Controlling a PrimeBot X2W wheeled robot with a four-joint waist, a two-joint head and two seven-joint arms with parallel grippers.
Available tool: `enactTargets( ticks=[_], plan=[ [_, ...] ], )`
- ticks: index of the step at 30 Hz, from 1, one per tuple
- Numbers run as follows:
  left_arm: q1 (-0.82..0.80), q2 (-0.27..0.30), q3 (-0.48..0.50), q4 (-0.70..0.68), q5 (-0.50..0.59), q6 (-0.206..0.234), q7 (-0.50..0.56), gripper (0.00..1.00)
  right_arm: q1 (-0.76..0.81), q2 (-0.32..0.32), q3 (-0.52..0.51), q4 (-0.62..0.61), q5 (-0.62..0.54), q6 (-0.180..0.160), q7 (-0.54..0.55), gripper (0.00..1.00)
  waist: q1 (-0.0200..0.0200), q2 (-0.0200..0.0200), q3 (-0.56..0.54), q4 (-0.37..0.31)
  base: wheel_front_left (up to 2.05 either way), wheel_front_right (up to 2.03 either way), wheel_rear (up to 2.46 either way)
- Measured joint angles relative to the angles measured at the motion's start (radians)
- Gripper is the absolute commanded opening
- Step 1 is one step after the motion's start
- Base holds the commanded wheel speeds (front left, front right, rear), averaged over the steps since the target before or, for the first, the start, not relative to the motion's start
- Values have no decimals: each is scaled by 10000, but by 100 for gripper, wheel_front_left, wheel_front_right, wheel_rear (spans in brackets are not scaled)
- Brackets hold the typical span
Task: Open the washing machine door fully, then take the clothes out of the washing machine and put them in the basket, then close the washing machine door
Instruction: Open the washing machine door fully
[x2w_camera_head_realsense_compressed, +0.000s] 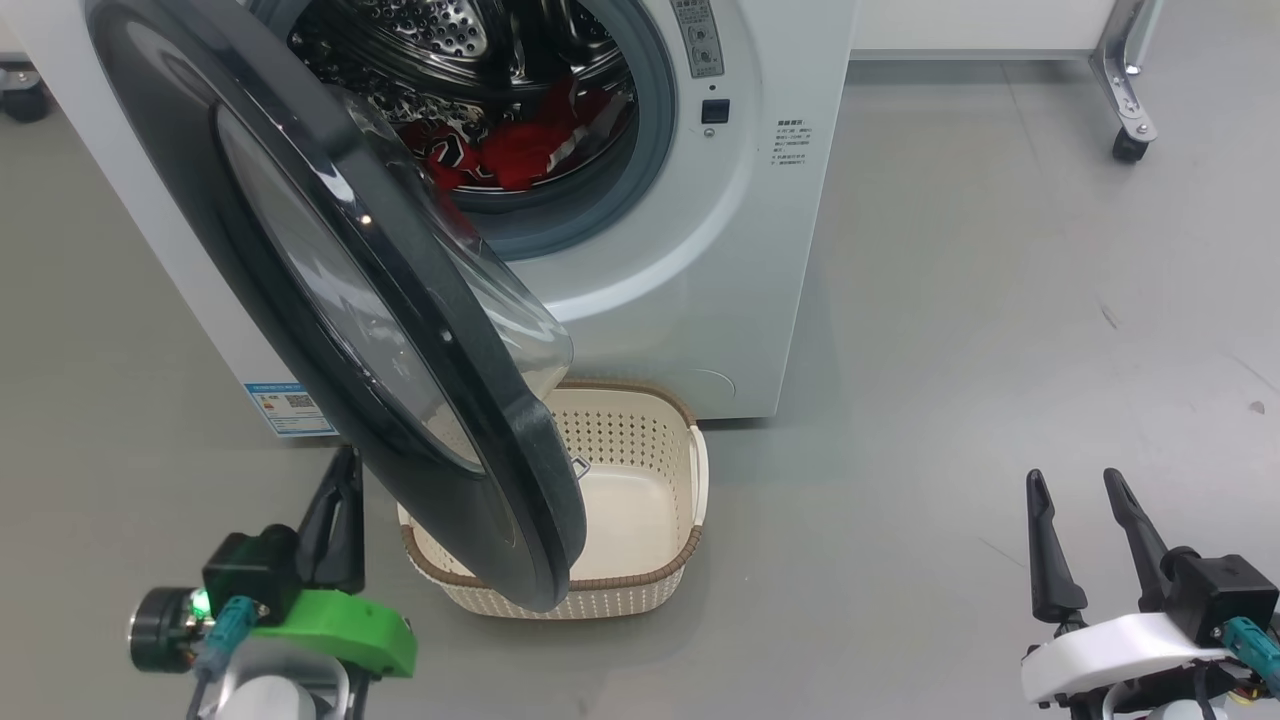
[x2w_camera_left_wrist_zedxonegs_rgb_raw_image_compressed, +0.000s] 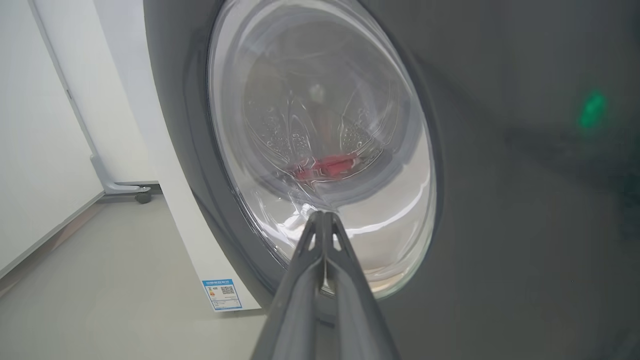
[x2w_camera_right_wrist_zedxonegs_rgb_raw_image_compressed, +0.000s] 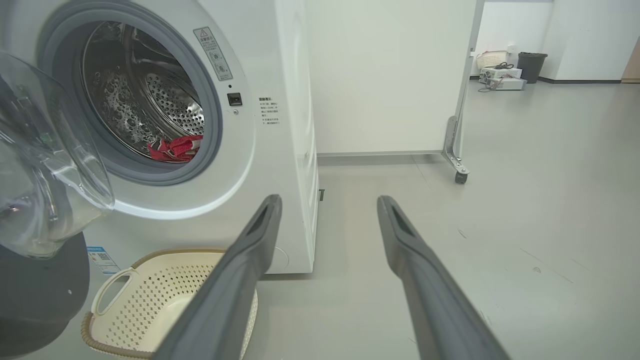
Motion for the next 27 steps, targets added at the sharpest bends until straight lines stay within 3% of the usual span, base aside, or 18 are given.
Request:
enactTargets(
  ticks=[9, 16, 27],
  plan=[
    [-964, 84, 560, -2173, 562, 359, -4, 0, 21, 61, -194, -102, -165, 8, 0, 100, 0, 0, 22, 111, 0, 0, 0],
    [-1959, 36, 245, -4167, 842, 343, -58, 0, 28, 167, -288, -146, -230, 84, 0, 100, 0, 0, -9, 184, 0, 0, 0],
    [-2109, -36, -2560, -4897, 435, -819, 182, 0, 40, 341, -228, -113, -364, 259, 0, 100, 0, 0, -195, -14, 0, 0, 0]
  ],
)
